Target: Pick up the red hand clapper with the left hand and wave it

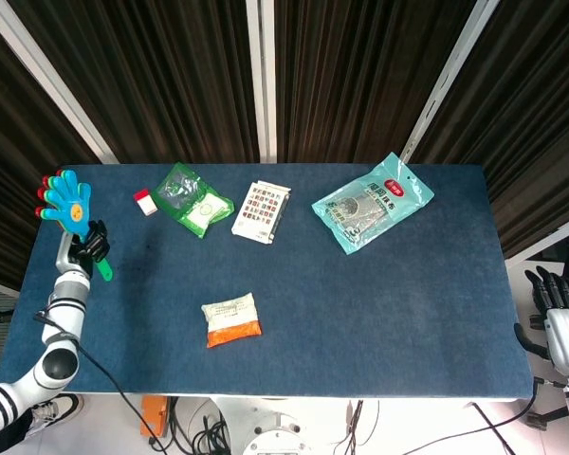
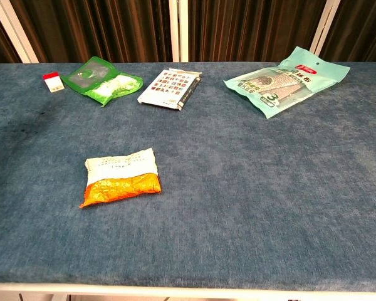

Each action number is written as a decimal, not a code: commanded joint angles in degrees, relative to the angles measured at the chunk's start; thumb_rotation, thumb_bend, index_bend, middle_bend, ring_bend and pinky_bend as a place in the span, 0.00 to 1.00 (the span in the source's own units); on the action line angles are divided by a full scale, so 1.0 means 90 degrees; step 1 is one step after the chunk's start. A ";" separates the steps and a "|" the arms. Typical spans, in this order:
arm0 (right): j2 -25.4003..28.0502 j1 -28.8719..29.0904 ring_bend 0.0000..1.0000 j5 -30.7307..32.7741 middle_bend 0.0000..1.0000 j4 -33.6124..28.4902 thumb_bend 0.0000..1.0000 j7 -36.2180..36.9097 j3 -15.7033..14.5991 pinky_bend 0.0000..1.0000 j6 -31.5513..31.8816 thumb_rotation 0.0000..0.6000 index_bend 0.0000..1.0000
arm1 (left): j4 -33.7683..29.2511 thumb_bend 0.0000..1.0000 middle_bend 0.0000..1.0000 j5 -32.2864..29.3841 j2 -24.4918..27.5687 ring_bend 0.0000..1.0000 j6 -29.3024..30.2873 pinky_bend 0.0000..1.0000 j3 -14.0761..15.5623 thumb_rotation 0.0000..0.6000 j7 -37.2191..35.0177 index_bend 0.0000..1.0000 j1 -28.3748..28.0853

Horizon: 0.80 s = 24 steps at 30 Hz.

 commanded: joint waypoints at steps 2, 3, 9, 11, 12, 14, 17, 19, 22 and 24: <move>-0.0010 0.0001 0.00 0.0033 0.00 0.0015 0.28 0.0003 0.0003 0.00 -0.0027 1.00 0.00 | 0.1775 0.67 1.00 0.4335 -0.0714 1.00 0.2497 1.00 0.1564 1.00 0.3015 1.00 -0.0285; -0.0013 0.0003 0.00 0.0040 0.00 0.0020 0.28 0.0006 0.0001 0.00 -0.0040 1.00 0.00 | 0.2391 0.67 1.00 0.4960 -0.0885 1.00 0.2837 1.00 0.1919 1.00 0.3645 1.00 -0.0391; -0.0020 0.0011 0.00 0.0052 0.00 0.0049 0.28 0.0035 -0.0001 0.00 -0.0071 1.00 0.00 | 0.4423 0.67 1.00 0.6515 -0.1400 1.00 0.3415 1.00 0.3033 1.00 0.5206 1.00 -0.0721; -0.0014 0.0006 0.00 0.0059 0.00 0.0064 0.28 0.0054 0.0003 0.00 -0.0066 1.00 0.00 | 0.4685 0.67 1.00 0.6597 -0.1511 1.00 0.3553 1.00 0.3110 1.00 0.5188 1.00 -0.0734; -0.0011 0.0001 0.00 0.0072 0.00 0.0074 0.28 0.0070 0.0009 0.00 -0.0063 1.00 0.00 | 0.4815 0.67 1.00 0.6597 -0.1575 1.00 0.3636 1.00 0.3118 1.00 0.5104 1.00 -0.0738; -0.0011 -0.0002 0.00 0.0087 0.00 0.0088 0.28 0.0083 0.0017 0.00 -0.0060 1.00 0.00 | 0.4928 0.67 1.00 0.6536 -0.1636 1.00 0.3688 1.00 0.3098 1.00 0.4938 1.00 -0.0747; -0.0018 0.0004 0.00 0.0075 0.00 0.0092 0.28 0.0093 0.0019 0.00 -0.0060 1.00 0.00 | 0.4610 0.67 1.00 0.6039 -0.1695 1.00 0.3541 1.00 0.2829 1.00 0.4162 1.00 -0.0683; -0.0026 0.0010 0.00 0.0067 0.00 0.0089 0.28 0.0087 0.0017 0.00 -0.0067 1.00 0.00 | 0.3750 0.67 1.00 0.5257 -0.1649 1.00 0.3154 1.00 0.2378 1.00 0.3068 1.00 -0.0562; -0.0028 0.0021 0.00 0.0066 0.00 0.0079 0.28 0.0069 0.0016 0.00 -0.0084 1.00 0.00 | 0.1915 0.67 1.00 0.3907 -0.1147 1.00 0.2204 1.00 0.1632 1.00 0.1706 1.00 -0.0397; -0.0023 0.0023 0.00 0.0061 0.00 0.0068 0.28 0.0062 0.0016 0.00 -0.0082 1.00 0.00 | 0.0571 0.67 1.00 0.2786 -0.0570 1.00 0.1361 1.00 0.1065 1.00 0.0843 1.00 -0.0255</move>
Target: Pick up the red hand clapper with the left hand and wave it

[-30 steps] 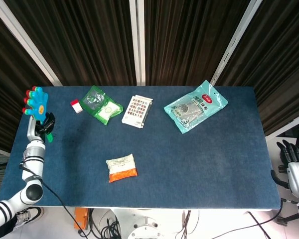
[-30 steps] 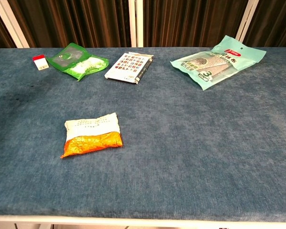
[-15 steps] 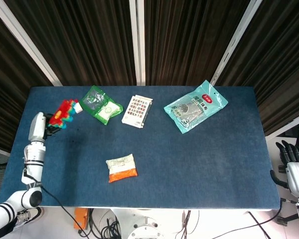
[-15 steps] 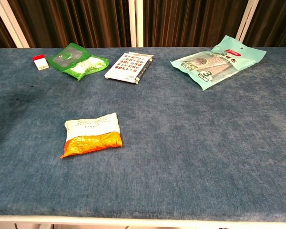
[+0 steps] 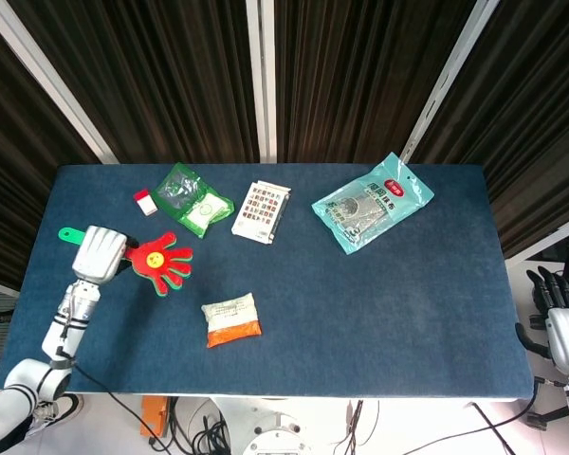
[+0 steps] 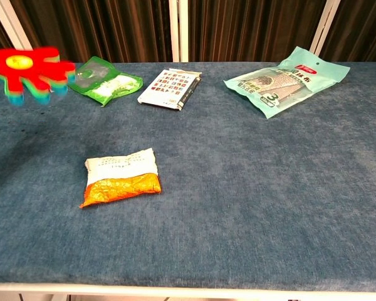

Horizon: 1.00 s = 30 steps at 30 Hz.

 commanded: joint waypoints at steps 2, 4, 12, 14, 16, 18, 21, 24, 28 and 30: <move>0.0006 0.0001 0.00 -0.0006 0.00 -0.0009 0.28 -0.0002 0.0001 0.00 0.0005 1.00 0.00 | -0.4254 0.67 1.00 -0.3795 0.1274 1.00 -0.2399 1.00 -0.1854 1.00 -0.3597 1.00 0.0407; 0.0009 0.0001 0.00 -0.0005 0.00 -0.0011 0.28 0.0007 0.0001 0.00 0.0003 1.00 0.00 | -0.4746 0.67 1.00 -0.4796 0.1697 1.00 -0.3066 1.00 -0.2310 1.00 -0.4143 1.00 0.0491; -0.0002 0.0015 0.00 0.0009 0.00 0.0015 0.29 0.0018 -0.0004 0.00 -0.0040 1.00 0.00 | -0.5200 0.67 1.00 -0.5629 0.2122 1.00 -0.3624 1.00 -0.2476 1.00 -0.4061 1.00 0.0501; -0.0003 0.0011 0.00 0.0001 0.00 0.0014 0.29 0.0016 -0.0004 0.00 -0.0025 1.00 0.00 | -0.5221 0.67 1.00 -0.5334 0.2048 1.00 -0.3387 1.00 -0.2344 1.00 -0.3748 1.00 0.0474; -0.0002 0.0005 0.00 0.0019 0.00 0.0019 0.29 0.0014 0.0001 0.00 -0.0022 1.00 0.00 | -0.5175 0.67 1.00 -0.4719 0.1964 1.00 -0.3008 1.00 -0.2021 1.00 -0.3049 1.00 0.0391; -0.0002 0.0007 0.00 0.0042 0.00 0.0026 0.29 0.0016 0.0007 0.00 -0.0035 1.00 0.00 | -0.4893 0.67 1.00 -0.3709 0.1753 1.00 -0.2279 1.00 -0.1494 1.00 -0.1861 1.00 0.0268; -0.0015 0.0017 0.00 0.0038 0.00 0.0032 0.29 0.0014 0.0002 0.00 -0.0055 1.00 0.00 | -0.4025 0.67 1.00 -0.2276 0.1224 1.00 -0.1093 1.00 -0.0745 1.00 0.0100 1.00 0.0080; -0.0035 0.0023 0.00 0.0034 0.00 0.0047 0.29 0.0019 -0.0008 0.00 -0.0077 1.00 0.00 | -0.2704 0.67 1.00 -0.0935 0.0663 1.00 -0.0169 1.00 -0.0111 1.00 0.1775 1.00 -0.0107; -0.0044 0.0011 0.00 0.0058 0.00 0.0091 0.29 0.0053 -0.0009 0.00 -0.0081 1.00 0.00 | -0.0833 0.67 1.00 0.0365 0.0017 1.00 0.0754 1.00 0.0456 1.00 0.3019 1.00 -0.0274; -0.0038 0.0001 0.00 0.0068 0.00 0.0113 0.29 0.0078 -0.0003 0.00 -0.0068 1.00 0.00 | -0.0273 0.67 1.00 0.0527 -0.0252 1.00 0.0978 1.00 0.0533 1.00 0.2900 1.00 -0.0276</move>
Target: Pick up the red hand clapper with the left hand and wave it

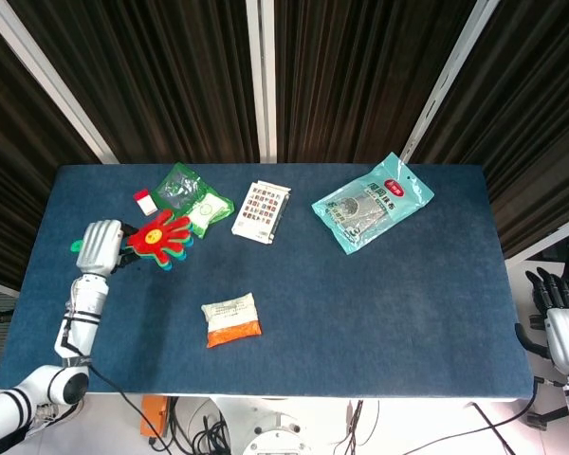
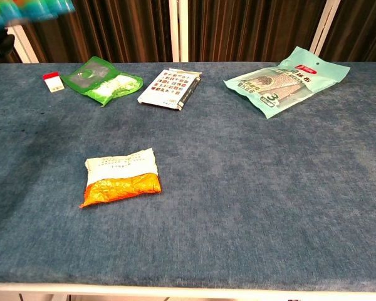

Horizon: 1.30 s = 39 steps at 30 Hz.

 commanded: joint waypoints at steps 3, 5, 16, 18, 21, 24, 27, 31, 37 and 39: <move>0.0009 -0.0012 0.00 0.0011 0.00 0.0025 0.29 0.0036 0.0011 0.00 0.0018 1.00 0.00 | 0.3041 0.67 1.00 0.1948 -0.1405 1.00 0.1976 1.00 0.1109 1.00 0.1289 1.00 -0.0328; 0.0007 -0.0011 0.00 0.0010 0.00 0.0032 0.29 0.0048 0.0010 0.00 0.0012 1.00 0.00 | 0.3271 0.67 1.00 0.1888 -0.1551 1.00 0.2106 1.00 0.1023 1.00 0.1140 1.00 -0.0334; -0.0060 0.0029 0.00 0.0038 0.00 0.0116 0.29 0.0081 -0.0002 0.00 -0.0103 1.00 0.00 | 0.1459 0.67 1.00 -0.0458 -0.1717 1.00 0.0465 1.00 -0.0144 1.00 0.1286 1.00 -0.0237; -0.0063 0.0034 0.00 0.0044 0.00 0.0138 0.29 0.0099 0.0003 0.00 -0.0114 1.00 0.00 | 0.1163 0.67 1.00 -0.0840 -0.1691 1.00 0.0155 1.00 -0.0248 1.00 0.1593 1.00 -0.0278; -0.0062 0.0030 0.00 0.0053 0.00 0.0169 0.29 0.0128 0.0006 0.00 -0.0115 1.00 0.00 | 0.1059 0.67 1.00 -0.1114 -0.1738 1.00 -0.0026 1.00 -0.0286 1.00 0.1912 1.00 -0.0344; -0.0063 0.0022 0.00 0.0088 0.00 0.0221 0.29 0.0179 0.0013 0.00 -0.0131 1.00 0.00 | 0.1039 0.65 1.00 -0.1189 -0.1754 1.00 -0.0100 1.00 -0.0244 1.00 0.2040 1.00 -0.0377; -0.0061 0.0013 0.00 0.0101 0.00 0.0263 0.29 0.0237 0.0021 0.00 -0.0127 1.00 0.00 | 0.0690 0.55 0.84 -0.1263 -0.1449 0.87 -0.0574 0.89 -0.0041 0.71 0.2009 0.79 -0.0352; -0.0059 0.0007 0.00 0.0095 0.00 0.0288 0.29 0.0284 0.0029 0.00 -0.0113 1.00 0.00 | -0.0265 0.37 0.13 -0.1757 -0.0667 0.14 -0.1373 0.21 0.0105 0.48 0.2437 0.04 -0.0394; -0.0065 0.0006 0.00 0.0053 0.00 0.0277 0.29 0.0248 0.0027 0.00 -0.0077 1.00 0.00 | -0.0978 0.11 0.00 -0.1809 -0.0196 0.00 -0.1011 0.00 0.0081 1.00 0.2569 0.00 -0.0303; -0.0066 0.0008 0.00 0.0027 0.00 0.0243 0.29 0.0220 0.0023 0.00 -0.0059 1.00 0.00 | -0.1078 0.07 0.00 -0.1933 -0.0100 0.00 -0.1002 0.00 0.0062 1.00 0.2523 0.00 -0.0280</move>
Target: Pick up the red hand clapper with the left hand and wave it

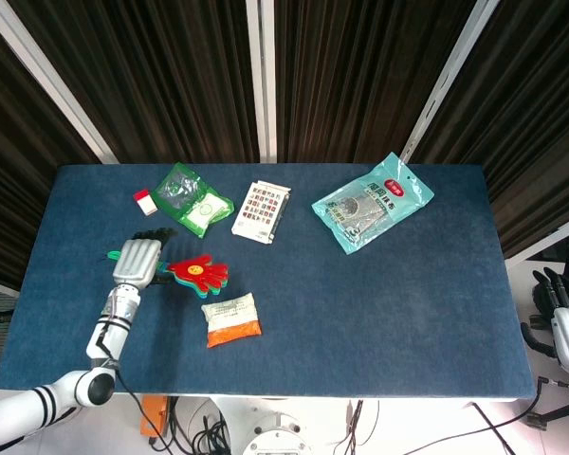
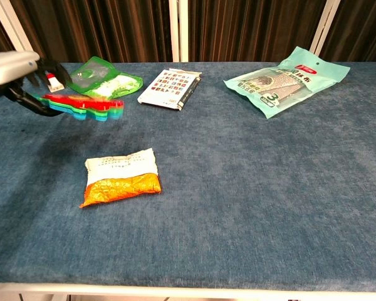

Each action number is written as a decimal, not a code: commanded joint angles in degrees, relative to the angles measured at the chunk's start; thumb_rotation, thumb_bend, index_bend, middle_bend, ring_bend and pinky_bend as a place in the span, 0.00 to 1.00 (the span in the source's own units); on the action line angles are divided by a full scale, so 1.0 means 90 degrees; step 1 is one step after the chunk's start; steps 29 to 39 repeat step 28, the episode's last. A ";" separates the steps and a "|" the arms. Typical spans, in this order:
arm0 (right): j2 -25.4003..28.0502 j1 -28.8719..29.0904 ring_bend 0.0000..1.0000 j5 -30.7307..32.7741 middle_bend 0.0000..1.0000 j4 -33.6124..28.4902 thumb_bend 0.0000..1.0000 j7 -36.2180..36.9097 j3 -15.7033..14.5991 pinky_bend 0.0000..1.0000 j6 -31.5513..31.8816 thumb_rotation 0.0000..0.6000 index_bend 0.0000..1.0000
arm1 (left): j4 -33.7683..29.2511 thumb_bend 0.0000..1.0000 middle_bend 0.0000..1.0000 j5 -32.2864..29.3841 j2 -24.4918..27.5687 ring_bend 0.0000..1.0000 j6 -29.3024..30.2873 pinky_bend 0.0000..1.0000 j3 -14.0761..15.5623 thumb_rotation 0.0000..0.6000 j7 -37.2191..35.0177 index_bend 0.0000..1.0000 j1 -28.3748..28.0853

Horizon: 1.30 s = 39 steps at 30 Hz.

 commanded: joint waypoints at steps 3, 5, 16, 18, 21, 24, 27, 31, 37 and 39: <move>0.0006 0.0001 0.00 -0.0026 0.00 -0.0068 0.29 -0.0069 -0.0002 0.00 0.0031 1.00 0.00 | -0.0326 0.06 0.00 -0.0220 0.0302 0.00 0.0140 0.00 0.0038 1.00 -0.0002 0.00 0.0100; 0.0022 0.0002 0.00 -0.0026 0.00 -0.0107 0.29 -0.0096 0.0007 0.00 0.0044 1.00 0.00 | -0.0488 0.06 0.00 -0.0205 0.0429 0.00 0.0235 0.00 0.0086 1.00 -0.0034 0.00 0.0177; 0.0096 -0.0044 0.00 -0.0105 0.00 -0.0296 0.28 -0.0138 0.0016 0.00 0.0208 1.00 0.00 | 0.0098 0.17 0.00 0.1713 0.0960 0.00 0.2562 0.00 0.0749 1.00 -0.1394 0.00 0.1429; 0.0090 -0.0057 0.00 -0.0151 0.00 -0.0335 0.28 -0.0166 0.0011 0.00 0.0267 1.00 0.00 | 0.0564 0.21 0.00 0.1902 0.1030 0.00 0.2905 0.00 0.0897 1.00 -0.1682 0.00 0.1707; 0.0062 -0.0063 0.00 -0.0188 0.00 -0.0382 0.28 -0.0242 -0.0003 0.00 0.0302 1.00 0.00 | 0.1060 0.21 0.00 0.2063 0.1165 0.00 0.3144 0.00 0.1120 1.00 -0.1980 0.00 0.2035; 0.0024 -0.0045 0.00 -0.0211 0.00 -0.0438 0.28 -0.0351 -0.0022 0.00 0.0282 1.00 0.00 | 0.1238 0.21 0.00 0.2055 0.1272 0.00 0.3217 0.00 0.1258 0.99 -0.2282 0.00 0.2316; -0.0004 -0.0029 0.00 -0.0246 0.00 -0.0492 0.28 -0.0458 -0.0043 0.00 0.0270 1.00 0.00 | 0.1335 0.21 0.00 0.2129 0.1347 0.00 0.3280 0.00 0.1361 0.97 -0.2475 0.00 0.2494; -0.0009 -0.0024 0.00 -0.0259 0.00 -0.0507 0.28 -0.0489 -0.0047 0.00 0.0273 1.00 0.00 | 0.1347 0.21 0.00 0.2173 0.1363 0.00 0.3291 0.00 0.1392 0.97 -0.2527 0.00 0.2527; -0.0009 -0.0024 0.00 -0.0259 0.00 -0.0507 0.28 -0.0489 -0.0047 0.00 0.0273 1.00 0.00 | 0.1347 0.21 0.00 0.2173 0.1363 0.00 0.3291 0.00 0.1392 0.97 -0.2527 0.00 0.2527; -0.0009 -0.0024 0.00 -0.0259 0.00 -0.0507 0.28 -0.0489 -0.0047 0.00 0.0273 1.00 0.00 | 0.1347 0.21 0.00 0.2173 0.1363 0.00 0.3291 0.00 0.1392 0.97 -0.2527 0.00 0.2527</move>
